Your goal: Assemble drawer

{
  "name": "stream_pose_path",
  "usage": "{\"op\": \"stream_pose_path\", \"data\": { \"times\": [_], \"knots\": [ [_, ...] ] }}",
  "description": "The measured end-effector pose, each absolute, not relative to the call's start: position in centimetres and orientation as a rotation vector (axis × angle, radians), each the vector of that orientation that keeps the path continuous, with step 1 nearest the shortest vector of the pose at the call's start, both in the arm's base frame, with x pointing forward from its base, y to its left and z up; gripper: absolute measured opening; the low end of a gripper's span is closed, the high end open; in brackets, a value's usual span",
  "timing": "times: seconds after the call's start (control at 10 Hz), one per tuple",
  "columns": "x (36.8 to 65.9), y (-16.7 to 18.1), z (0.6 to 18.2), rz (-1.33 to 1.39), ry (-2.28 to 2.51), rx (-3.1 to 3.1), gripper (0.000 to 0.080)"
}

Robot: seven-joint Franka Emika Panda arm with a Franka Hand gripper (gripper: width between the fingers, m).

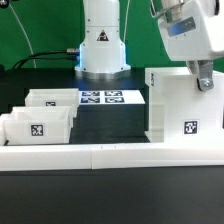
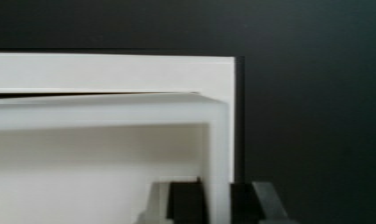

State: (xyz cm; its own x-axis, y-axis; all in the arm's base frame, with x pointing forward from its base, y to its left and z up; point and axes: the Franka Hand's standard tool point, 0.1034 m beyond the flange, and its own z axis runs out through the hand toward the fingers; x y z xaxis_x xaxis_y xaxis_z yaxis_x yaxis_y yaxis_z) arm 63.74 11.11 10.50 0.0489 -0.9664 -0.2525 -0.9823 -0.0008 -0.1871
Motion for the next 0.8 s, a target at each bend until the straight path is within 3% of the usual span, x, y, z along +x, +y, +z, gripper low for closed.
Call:
{"op": "stream_pose_path", "data": {
  "times": [0.5,0.6,0.8],
  "knots": [
    [63.81,11.16,10.38,0.089,1.975,-2.025,0.0039],
    [63.8,11.17,10.37,0.089,1.974,-2.026,0.0214],
    [63.79,11.2,10.36,0.089,1.973,-2.028,0.0488]
  ]
}}
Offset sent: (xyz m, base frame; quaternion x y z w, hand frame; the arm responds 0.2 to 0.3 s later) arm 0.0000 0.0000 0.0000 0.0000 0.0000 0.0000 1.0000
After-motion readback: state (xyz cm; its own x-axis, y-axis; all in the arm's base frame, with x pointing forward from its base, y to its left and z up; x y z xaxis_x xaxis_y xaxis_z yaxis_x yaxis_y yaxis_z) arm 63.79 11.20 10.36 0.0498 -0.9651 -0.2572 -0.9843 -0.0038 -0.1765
